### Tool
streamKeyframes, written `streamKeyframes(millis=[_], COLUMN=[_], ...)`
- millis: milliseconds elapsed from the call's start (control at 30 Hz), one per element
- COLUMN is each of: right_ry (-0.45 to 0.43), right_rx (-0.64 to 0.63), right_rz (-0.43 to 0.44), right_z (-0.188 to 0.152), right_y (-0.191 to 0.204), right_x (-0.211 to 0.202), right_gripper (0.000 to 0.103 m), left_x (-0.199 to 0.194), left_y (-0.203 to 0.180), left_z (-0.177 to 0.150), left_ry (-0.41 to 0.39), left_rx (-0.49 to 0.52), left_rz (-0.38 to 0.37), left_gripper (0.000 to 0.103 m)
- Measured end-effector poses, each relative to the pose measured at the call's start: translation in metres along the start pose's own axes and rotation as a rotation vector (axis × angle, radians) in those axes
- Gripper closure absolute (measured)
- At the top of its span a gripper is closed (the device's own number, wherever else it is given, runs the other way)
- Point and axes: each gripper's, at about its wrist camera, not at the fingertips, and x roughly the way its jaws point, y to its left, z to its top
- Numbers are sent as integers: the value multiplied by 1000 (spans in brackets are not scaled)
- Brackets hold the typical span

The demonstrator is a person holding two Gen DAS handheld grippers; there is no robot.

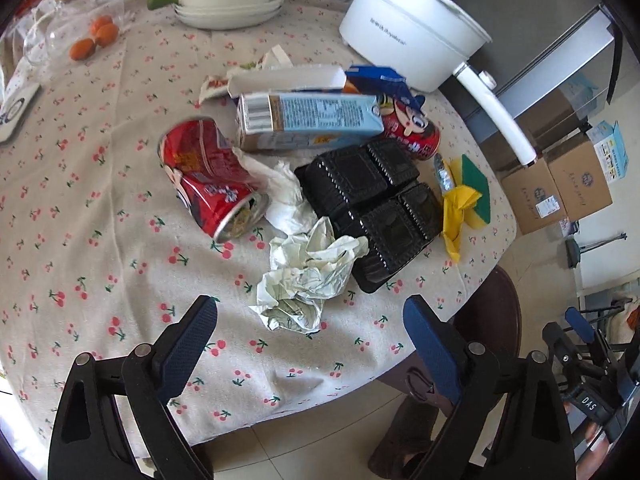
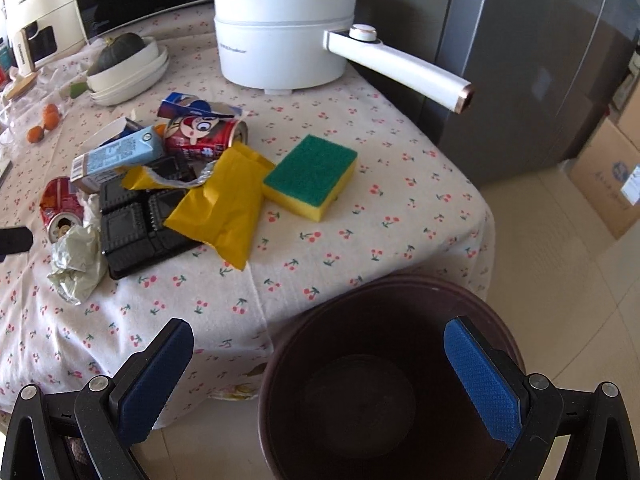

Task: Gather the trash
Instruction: 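Grasp the crumpled white tissue with the left gripper while the right gripper grasps the yellow wrapper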

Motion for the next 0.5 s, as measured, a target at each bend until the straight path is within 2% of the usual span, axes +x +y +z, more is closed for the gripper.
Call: streamKeyframes(millis=[133,267,400,500], right_ry=[33,52,59,53], right_rx=[17,8,11,-3], right_rz=[-5,-25,-43,-40], right_z=[0,-3,-6,-8], right_y=[-6,-10,-15,-14], right_x=[14,21,26,27], right_gripper=[0,0,0,0], left_x=[27,37,41,37], left_y=[7,11,9,8], left_z=[2,1,-1,-1], left_ry=[36,36,30,19], left_rx=[-36,-51,-11,18], left_rz=[22,4,0,9], left_gripper=[20,36,53,62])
